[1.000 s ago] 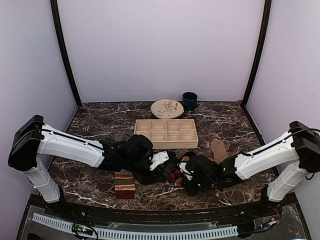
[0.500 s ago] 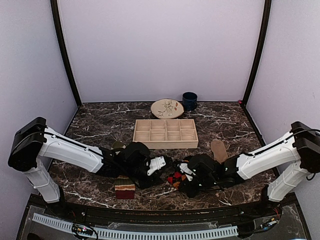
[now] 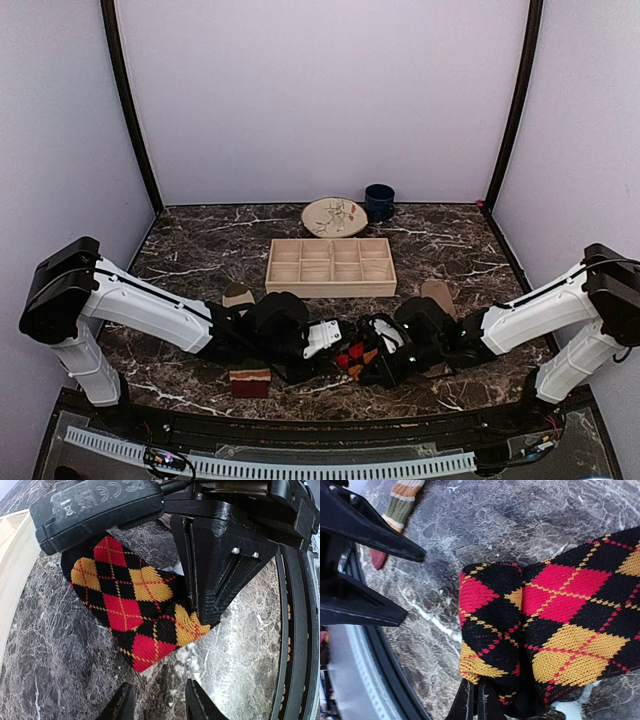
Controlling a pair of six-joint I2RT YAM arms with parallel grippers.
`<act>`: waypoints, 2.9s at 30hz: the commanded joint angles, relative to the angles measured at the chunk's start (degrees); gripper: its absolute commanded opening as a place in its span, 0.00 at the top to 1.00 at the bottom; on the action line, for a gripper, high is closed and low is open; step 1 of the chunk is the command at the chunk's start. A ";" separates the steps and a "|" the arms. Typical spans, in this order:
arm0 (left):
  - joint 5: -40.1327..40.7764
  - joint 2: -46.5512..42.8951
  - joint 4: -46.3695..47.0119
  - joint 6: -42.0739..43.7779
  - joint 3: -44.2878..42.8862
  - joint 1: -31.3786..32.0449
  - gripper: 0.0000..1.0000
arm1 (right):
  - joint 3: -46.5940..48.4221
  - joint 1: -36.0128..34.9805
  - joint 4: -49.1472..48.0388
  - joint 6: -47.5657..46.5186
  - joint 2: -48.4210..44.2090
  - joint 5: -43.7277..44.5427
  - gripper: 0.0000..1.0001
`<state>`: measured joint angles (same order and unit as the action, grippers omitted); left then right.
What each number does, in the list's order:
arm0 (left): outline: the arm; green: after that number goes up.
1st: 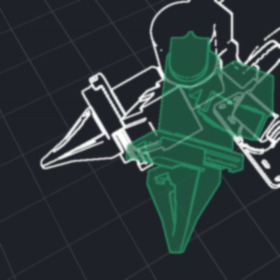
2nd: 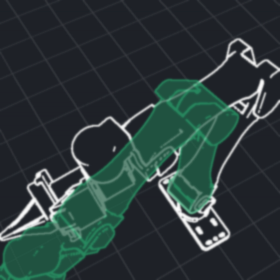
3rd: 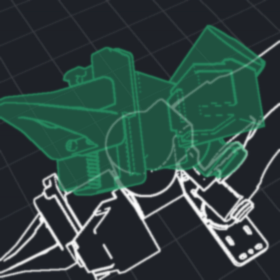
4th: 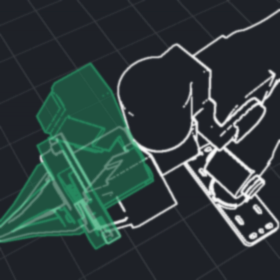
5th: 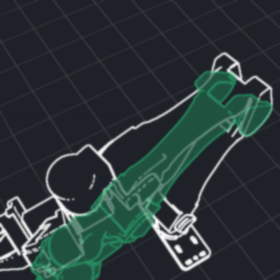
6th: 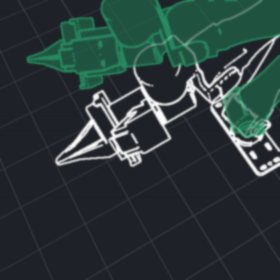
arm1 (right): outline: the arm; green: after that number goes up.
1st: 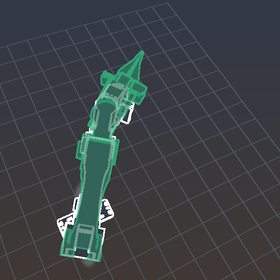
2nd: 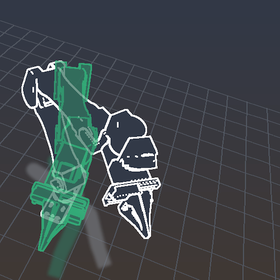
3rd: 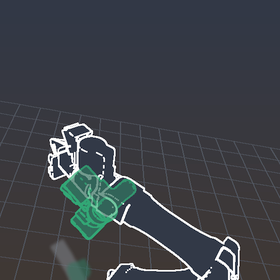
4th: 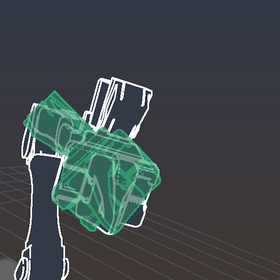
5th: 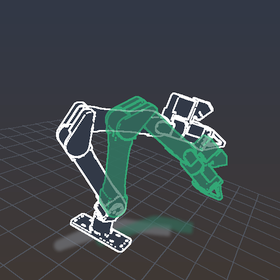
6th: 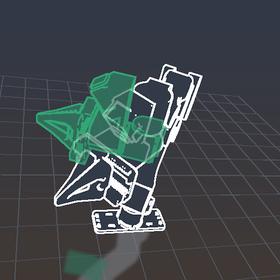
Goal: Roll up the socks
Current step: Roll the sock at the center of the board.
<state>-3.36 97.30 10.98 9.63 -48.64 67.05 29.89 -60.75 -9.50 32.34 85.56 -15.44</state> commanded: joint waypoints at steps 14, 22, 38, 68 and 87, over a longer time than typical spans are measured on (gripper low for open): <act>3.26 5.84 -4.08 4.77 -8.74 0.64 0.61 | -0.88 4.01 -6.40 4.94 2.21 -13.58 1.00; 2.26 7.91 -5.80 4.56 -9.58 0.72 0.61 | -1.55 4.62 -7.06 5.43 2.88 -14.68 1.00; 2.97 5.63 -5.14 4.35 -8.16 1.46 0.61 | -2.20 6.39 -8.16 6.16 3.68 -16.76 1.00; -0.08 15.19 -1.73 1.55 -8.05 -1.24 0.65 | -3.72 7.39 -7.02 5.86 3.18 -13.45 0.74; -1.62 15.21 -1.34 0.76 -8.01 -2.09 0.67 | -6.83 11.27 -3.90 5.71 -4.72 -9.25 0.61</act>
<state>-5.61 110.78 14.72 10.70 -57.41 65.76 24.58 -51.07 -15.53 38.02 83.40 -27.44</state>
